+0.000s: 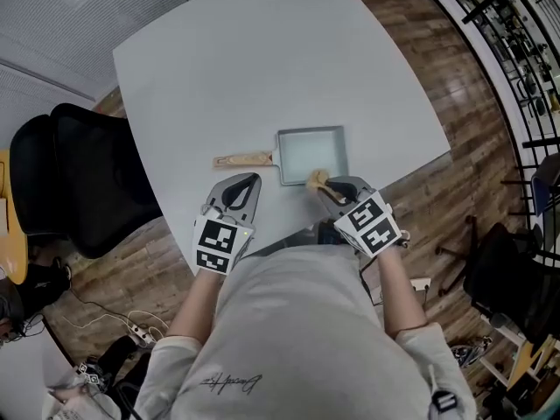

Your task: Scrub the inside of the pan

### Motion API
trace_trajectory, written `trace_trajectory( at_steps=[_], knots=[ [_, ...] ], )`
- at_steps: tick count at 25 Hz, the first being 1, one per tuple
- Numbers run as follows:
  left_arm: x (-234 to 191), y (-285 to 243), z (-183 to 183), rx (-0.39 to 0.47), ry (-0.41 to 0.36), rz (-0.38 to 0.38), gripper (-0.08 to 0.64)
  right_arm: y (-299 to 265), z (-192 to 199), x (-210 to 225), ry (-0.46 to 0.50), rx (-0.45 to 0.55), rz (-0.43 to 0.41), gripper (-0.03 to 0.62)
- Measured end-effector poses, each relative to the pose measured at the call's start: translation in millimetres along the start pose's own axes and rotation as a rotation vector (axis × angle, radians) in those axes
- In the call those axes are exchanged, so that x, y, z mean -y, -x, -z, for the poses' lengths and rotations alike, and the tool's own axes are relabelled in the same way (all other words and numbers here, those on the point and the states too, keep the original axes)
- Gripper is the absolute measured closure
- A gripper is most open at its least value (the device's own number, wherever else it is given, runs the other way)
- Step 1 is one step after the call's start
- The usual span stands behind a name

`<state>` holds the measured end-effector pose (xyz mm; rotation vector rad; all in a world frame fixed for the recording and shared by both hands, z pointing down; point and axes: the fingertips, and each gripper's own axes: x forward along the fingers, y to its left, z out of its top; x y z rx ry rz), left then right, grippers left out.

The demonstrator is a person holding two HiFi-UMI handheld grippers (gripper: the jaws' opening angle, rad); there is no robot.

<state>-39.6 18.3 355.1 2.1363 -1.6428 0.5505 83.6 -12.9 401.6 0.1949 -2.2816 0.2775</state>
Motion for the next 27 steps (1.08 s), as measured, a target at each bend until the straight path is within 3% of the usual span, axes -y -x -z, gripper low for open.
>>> trace_trajectory(
  at_steps=[9,27],
  knots=[
    [-3,-1,-2,0.022,0.051,-0.009,0.549,-4,-11,8,-0.013,0.045,0.007,0.525],
    [-1,1,-16,0.047,0.038,-0.011,0.549,9,-19,23,-0.003,0.043,0.03,0.526]
  ],
)
